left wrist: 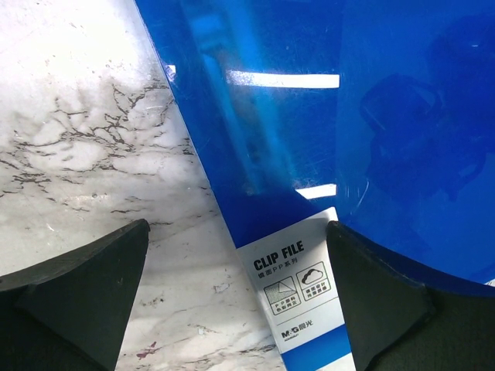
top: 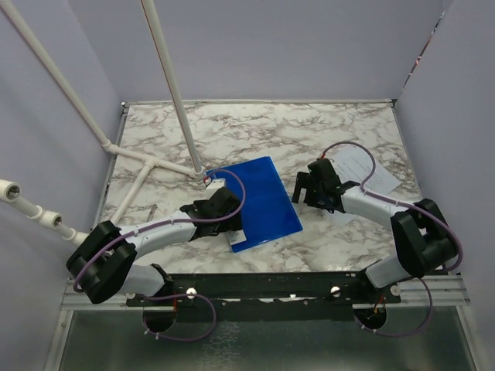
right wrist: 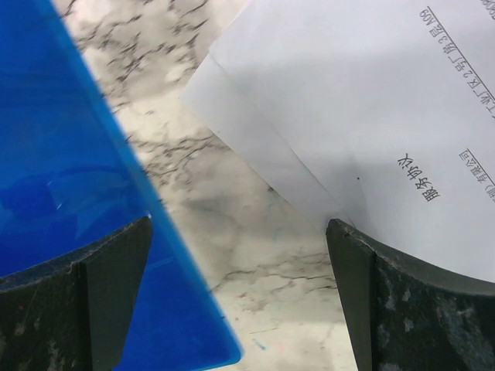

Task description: Put the files into the folder

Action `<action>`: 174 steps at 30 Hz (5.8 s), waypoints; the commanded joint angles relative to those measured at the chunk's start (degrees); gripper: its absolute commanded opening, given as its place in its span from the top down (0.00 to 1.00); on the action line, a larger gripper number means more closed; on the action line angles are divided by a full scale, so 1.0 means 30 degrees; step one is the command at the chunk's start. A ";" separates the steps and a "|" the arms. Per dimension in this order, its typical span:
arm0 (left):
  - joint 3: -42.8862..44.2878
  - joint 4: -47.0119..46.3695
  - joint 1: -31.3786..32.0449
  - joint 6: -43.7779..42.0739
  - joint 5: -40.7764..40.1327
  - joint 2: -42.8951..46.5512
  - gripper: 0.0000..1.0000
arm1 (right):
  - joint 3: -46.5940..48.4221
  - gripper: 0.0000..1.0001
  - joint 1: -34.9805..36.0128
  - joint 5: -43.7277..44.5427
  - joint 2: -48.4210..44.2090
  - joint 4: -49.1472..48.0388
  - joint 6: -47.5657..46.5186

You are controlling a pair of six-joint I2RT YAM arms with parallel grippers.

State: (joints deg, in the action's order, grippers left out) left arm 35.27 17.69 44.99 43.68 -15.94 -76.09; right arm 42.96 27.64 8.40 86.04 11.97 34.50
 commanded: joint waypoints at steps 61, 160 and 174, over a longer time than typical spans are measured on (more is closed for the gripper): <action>-0.1551 -0.8858 -0.3550 -0.0489 0.6346 -0.1750 0.01 | -0.5387 0.07 -0.1396 -1.1123 -0.1888 -0.5308 0.0753; -0.9167 -0.6938 -0.4246 0.4689 0.6419 0.3510 1.00 | -0.6005 0.19 -0.1414 -1.1260 -0.3990 -0.3563 0.0221; -0.9833 -0.6884 -0.4319 0.5311 0.5637 0.3844 1.00 | -0.7143 0.20 -0.1393 -1.0271 -0.3748 -0.4272 0.0131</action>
State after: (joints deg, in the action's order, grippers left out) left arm 9.82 -14.70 32.58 60.47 6.07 -63.59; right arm 24.47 23.20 -25.82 73.84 -3.77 36.01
